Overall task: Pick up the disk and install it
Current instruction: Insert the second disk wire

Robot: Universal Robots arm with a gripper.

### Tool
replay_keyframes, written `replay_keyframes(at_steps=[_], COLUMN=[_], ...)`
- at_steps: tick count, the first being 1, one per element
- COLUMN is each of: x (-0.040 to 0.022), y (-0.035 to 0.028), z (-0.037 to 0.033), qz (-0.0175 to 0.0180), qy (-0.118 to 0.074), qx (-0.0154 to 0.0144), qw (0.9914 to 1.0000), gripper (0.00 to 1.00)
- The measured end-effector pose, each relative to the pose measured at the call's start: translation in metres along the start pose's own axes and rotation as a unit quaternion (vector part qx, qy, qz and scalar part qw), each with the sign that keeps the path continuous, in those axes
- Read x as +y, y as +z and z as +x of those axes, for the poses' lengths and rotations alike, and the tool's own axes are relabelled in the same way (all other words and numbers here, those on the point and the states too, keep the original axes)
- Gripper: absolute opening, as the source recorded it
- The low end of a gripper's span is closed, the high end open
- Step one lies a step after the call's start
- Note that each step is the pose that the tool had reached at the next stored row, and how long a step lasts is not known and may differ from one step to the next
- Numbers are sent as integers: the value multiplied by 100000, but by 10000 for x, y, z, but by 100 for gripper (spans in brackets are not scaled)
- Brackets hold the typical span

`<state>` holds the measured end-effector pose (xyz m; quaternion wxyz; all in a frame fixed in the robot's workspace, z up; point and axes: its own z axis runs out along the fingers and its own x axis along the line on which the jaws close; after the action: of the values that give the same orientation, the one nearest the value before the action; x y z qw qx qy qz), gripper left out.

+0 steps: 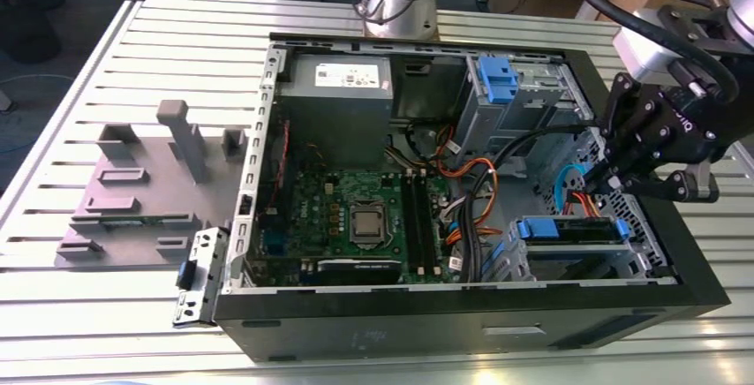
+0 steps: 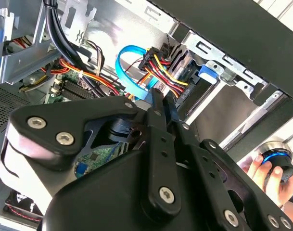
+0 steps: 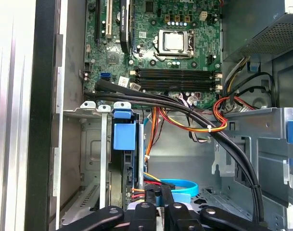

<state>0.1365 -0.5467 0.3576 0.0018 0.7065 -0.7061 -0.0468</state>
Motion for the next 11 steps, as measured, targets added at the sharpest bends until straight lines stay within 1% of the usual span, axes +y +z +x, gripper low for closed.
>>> replay_keyframes(at_steps=[2, 4, 8, 11], x=[12, 46, 118, 121], y=[0, 4, 31, 80], z=[16, 49, 143, 233], qz=[1, 2, 3, -2], qy=[-2, -14, -16, -28], qx=[-1, 7, 10, -23], qw=[100000, 100000, 100000, 100000], gripper=[16, 16, 16, 16])
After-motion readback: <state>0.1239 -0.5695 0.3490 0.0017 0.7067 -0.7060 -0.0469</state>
